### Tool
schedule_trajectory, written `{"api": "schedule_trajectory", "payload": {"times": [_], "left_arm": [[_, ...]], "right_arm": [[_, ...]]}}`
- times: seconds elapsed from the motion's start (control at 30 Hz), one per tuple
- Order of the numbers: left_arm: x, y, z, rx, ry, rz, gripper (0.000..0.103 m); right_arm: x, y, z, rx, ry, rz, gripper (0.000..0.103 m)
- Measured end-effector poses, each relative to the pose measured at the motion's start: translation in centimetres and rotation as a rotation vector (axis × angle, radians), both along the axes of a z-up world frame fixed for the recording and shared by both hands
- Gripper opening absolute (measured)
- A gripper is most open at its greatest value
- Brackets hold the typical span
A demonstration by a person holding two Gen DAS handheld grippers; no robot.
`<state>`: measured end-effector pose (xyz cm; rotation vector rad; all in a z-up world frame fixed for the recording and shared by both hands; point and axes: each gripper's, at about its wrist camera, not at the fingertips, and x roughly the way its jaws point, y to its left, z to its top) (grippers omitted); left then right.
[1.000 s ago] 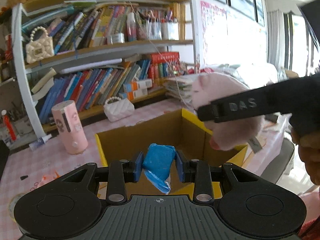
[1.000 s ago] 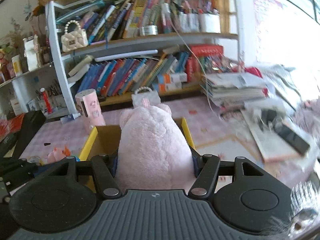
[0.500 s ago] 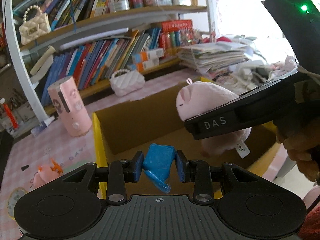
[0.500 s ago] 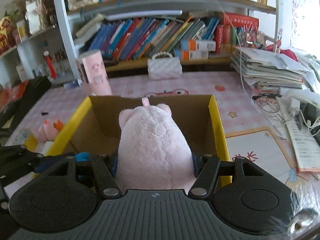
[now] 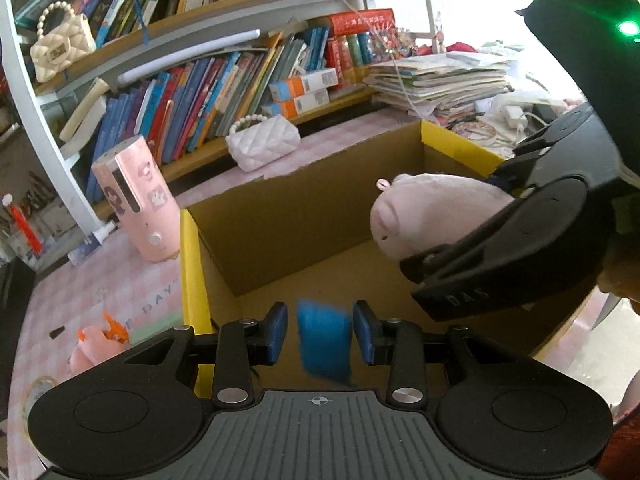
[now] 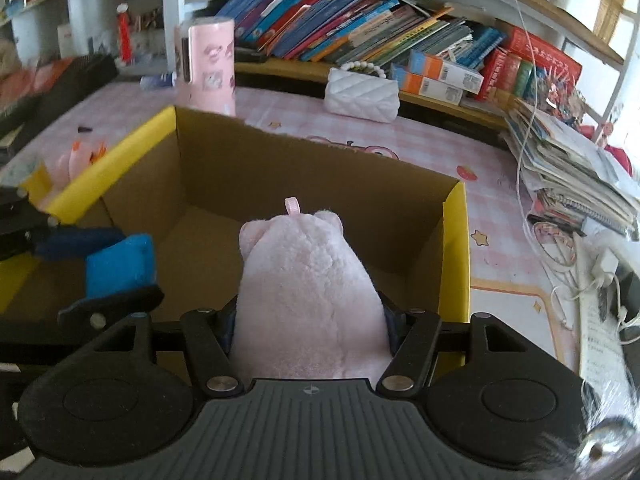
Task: Organize objects
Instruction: 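Lower both held toys into the yellow box and open both grippers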
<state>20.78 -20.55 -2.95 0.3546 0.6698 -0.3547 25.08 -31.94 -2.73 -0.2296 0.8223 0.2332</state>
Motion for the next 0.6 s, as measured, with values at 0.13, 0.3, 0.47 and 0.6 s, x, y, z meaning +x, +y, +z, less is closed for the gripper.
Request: {"api": "schedule_trajectory", "payload": {"times": [0.13,0.3,0.47,0.6], "left_arm": [[0.5,-0.2,-0.4,-0.003,0.012,0.02,0.036],[0.7,-0.9,-0.5,0.016,0.006,0.01,0.035],[0.8,-1.5,-0.5,0.024,0.01,0.001,0.035],[0.3,-1.5,-0.3,0.036,-0.003,0.016,0.036]], "right_arm": [[-0.5,0.2,-0.2,-0.061,-0.007,0.023,0.061],[-1.1,-0.1,-0.5,-0.096,-0.017,0.015,0.061],[-1.3,-0.9,-0.5,-0.092,-0.017,-0.001,0.061],[-1.4,-1.2,-0.4,-0.075,-0.022,0.001,0.065]]}}
